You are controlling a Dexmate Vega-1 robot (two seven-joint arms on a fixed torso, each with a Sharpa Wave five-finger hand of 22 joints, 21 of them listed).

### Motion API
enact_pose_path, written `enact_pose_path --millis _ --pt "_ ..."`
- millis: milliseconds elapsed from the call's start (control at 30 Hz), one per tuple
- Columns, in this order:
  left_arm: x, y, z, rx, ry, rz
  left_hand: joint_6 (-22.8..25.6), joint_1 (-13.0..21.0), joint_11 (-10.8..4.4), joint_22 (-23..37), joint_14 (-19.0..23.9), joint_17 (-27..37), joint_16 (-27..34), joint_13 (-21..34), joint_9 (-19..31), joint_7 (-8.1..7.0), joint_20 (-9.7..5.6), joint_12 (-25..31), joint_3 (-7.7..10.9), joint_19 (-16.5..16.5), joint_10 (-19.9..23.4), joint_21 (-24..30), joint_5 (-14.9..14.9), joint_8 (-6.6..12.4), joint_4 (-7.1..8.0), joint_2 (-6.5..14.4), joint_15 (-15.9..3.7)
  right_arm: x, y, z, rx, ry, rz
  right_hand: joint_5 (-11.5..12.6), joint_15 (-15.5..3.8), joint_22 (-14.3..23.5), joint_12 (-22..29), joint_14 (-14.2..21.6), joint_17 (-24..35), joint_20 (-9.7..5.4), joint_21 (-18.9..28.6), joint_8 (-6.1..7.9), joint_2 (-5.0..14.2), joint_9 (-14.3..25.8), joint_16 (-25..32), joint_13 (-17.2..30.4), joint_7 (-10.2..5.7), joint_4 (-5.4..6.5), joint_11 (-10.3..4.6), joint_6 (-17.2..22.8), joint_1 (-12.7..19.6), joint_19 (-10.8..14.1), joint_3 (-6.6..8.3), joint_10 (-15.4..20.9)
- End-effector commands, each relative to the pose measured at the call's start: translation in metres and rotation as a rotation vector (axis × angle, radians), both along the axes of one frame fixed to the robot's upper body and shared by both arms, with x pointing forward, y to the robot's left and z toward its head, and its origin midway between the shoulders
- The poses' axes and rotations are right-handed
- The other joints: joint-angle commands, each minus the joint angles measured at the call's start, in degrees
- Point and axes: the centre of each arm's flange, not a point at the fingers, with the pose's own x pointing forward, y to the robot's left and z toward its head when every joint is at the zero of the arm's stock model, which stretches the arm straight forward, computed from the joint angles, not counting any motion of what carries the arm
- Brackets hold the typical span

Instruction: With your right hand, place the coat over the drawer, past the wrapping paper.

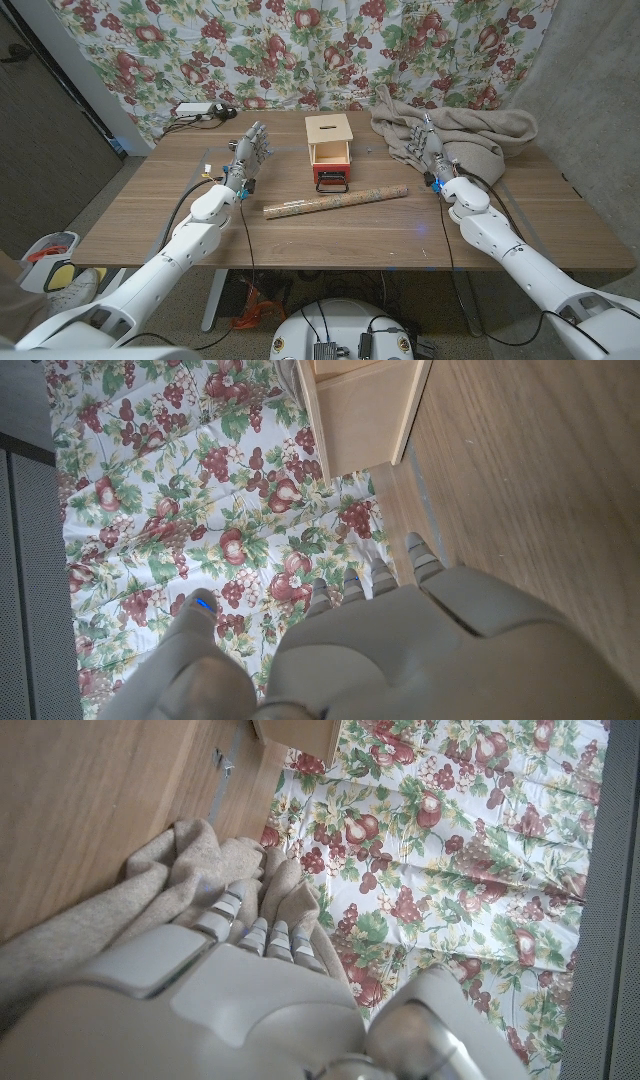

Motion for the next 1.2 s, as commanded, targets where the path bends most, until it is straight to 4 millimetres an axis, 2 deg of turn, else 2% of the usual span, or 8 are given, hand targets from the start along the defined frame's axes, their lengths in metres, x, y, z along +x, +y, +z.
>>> enact_pose_path --millis 33,600,633,700,767,1200 --pt "-0.003 0.000 -0.003 -0.004 0.000 -0.007 0.14 -0.18 0.24 0.27 -0.48 0.23 0.13 0.00 0.22 -0.28 -0.48 -0.08 0.25 0.05 -0.12 -0.28 0.33 0.32 -0.16 0.21 -0.01 -0.009 -0.001 0.006 -0.036 -0.022 -0.017 0.32 -0.19 0.18 -0.21 -0.77 0.08 0.26 -0.12 -0.05 -0.02 0.16 -0.06 0.21 0.31 -0.66 0.20 -0.86 0.76 -0.52 0.26 -0.56" --pt "-0.009 0.007 -0.006 0.001 -0.004 -0.008 0.20 -0.31 0.22 0.28 -0.90 0.21 0.13 -0.44 0.21 -0.10 -0.54 -0.36 0.23 -0.08 -0.23 -0.89 0.32 0.31 -0.37 0.37 0.02 -0.024 0.012 0.011 -0.095 -0.052 -0.016 0.33 -0.17 0.18 -0.25 -1.24 -0.01 0.54 -0.06 0.00 -0.17 0.17 -0.04 0.21 0.29 -1.57 0.19 -1.40 2.13 -0.91 0.50 -1.08" --pt "-0.009 0.008 -0.006 0.002 -0.006 -0.008 0.19 -0.33 0.22 0.28 -0.87 0.21 0.16 -0.48 0.21 -0.09 -0.82 -0.38 0.23 -0.14 -0.22 -0.97 0.32 0.30 -0.39 0.38 -0.04 -0.025 0.012 0.012 -0.098 -0.056 -0.015 0.32 -0.16 0.18 -0.24 -1.23 -0.01 0.57 -0.04 0.00 -0.18 0.18 -0.03 0.21 0.32 -1.62 0.16 -1.45 2.20 -0.90 0.51 -1.09" --pt "-0.009 0.008 -0.006 0.003 -0.008 -0.007 0.28 -0.37 0.37 0.28 -1.09 0.19 0.13 -0.67 0.21 0.12 -2.31 -0.45 0.23 -0.05 -0.15 -1.22 0.32 0.33 -0.51 0.45 -0.74 -0.026 0.012 0.012 -0.087 -0.061 -0.009 0.33 -0.20 0.18 -0.24 -1.26 -0.02 0.62 -0.04 0.01 -0.18 0.18 -0.02 0.21 0.32 -1.68 0.18 -1.45 2.31 -0.94 0.53 -1.12" --pt "-0.008 0.009 -0.007 0.003 -0.008 -0.011 0.32 -0.37 0.46 0.27 -1.10 0.18 0.14 -0.72 0.21 0.22 -2.63 -0.48 0.23 0.03 -0.14 -1.26 0.32 0.34 -0.55 0.47 -0.84 -0.030 0.012 0.014 -0.092 -0.068 -0.016 0.32 -0.20 0.18 -0.24 -1.29 -0.02 0.63 -0.04 0.03 -0.18 0.18 -0.02 0.21 0.29 -1.77 0.12 -1.46 2.44 -0.98 0.56 -1.16" --pt "-0.007 0.008 -0.006 0.008 -0.013 -0.021 0.28 -0.40 0.53 0.27 -1.33 0.15 0.13 -0.96 0.21 0.21 -2.50 -0.62 0.23 -0.06 -0.19 -1.70 0.31 0.30 -0.74 0.57 -0.57 -0.046 0.008 0.023 -0.123 -0.125 -0.033 0.33 -0.23 0.18 -0.25 -1.53 -0.06 0.69 0.02 0.10 -0.29 0.19 0.01 0.21 0.29 -2.43 0.16 -1.67 3.45 -1.11 0.75 -1.46"
